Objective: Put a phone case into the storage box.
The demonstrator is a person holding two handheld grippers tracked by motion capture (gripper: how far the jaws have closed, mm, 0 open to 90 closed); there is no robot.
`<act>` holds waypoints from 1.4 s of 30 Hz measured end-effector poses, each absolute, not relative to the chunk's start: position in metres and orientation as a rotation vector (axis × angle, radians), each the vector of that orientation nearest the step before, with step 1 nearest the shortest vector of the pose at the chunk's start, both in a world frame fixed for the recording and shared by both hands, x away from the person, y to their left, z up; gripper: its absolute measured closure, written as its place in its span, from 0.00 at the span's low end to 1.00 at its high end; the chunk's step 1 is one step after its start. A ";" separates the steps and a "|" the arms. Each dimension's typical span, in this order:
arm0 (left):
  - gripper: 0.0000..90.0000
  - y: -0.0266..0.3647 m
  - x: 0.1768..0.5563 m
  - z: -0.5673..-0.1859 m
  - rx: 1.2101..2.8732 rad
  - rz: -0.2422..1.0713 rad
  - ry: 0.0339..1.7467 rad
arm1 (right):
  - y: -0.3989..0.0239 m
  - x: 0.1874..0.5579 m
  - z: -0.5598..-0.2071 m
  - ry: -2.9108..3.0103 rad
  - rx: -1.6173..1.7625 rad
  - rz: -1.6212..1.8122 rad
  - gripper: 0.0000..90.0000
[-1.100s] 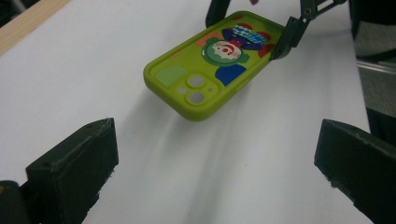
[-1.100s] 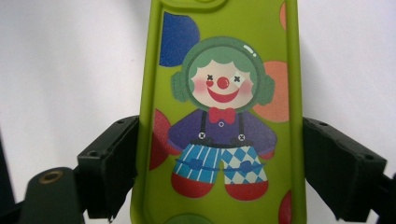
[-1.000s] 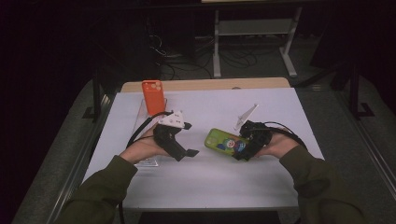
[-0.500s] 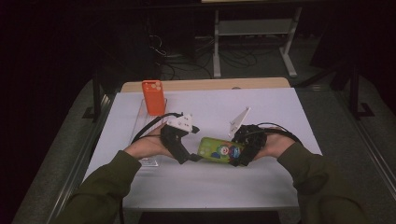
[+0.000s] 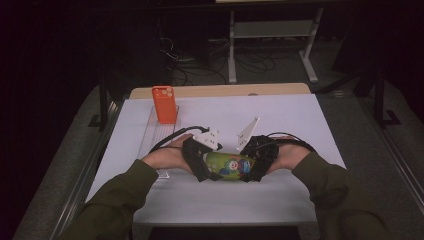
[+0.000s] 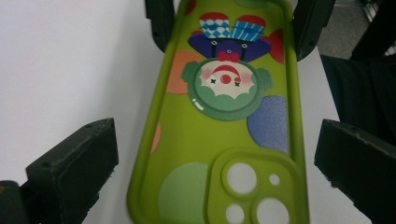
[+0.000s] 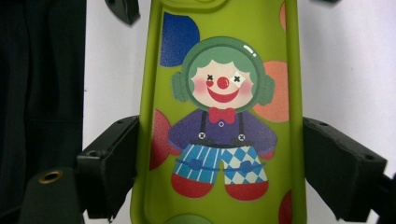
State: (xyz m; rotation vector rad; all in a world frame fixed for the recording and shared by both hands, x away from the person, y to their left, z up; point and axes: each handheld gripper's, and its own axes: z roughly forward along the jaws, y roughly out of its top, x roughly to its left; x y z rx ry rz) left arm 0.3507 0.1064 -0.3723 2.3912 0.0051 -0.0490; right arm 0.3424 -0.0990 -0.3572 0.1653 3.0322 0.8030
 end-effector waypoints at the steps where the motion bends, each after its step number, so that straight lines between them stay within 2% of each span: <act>1: 0.00 0.106 0.351 -0.373 2.399 -0.057 -0.001 | -0.098 0.342 -0.356 3.034 0.168 0.809 0.18; 10: 0.00 0.105 0.350 -0.376 2.427 -0.089 -0.005 | -0.096 0.341 -0.353 3.027 0.135 0.824 0.17; 18: 0.13 0.105 0.351 -0.376 2.432 -0.105 -0.026 | -0.093 0.340 -0.352 3.033 0.126 0.840 0.17; 25: 0.16 0.107 0.351 -0.375 2.430 -0.144 -0.020 | -0.093 0.341 -0.352 3.043 0.113 0.850 0.17; 32: 0.17 0.109 0.351 -0.373 2.451 -0.125 -0.034 | -0.092 0.338 -0.353 3.028 0.111 0.852 0.16; 38: 0.17 0.111 0.349 -0.374 2.467 -0.102 -0.007 | -0.094 0.338 -0.354 3.002 0.154 0.866 0.06; 42: 0.17 0.112 0.350 -0.376 2.472 -0.067 0.070 | -0.099 0.338 -0.354 2.987 0.213 0.876 0.01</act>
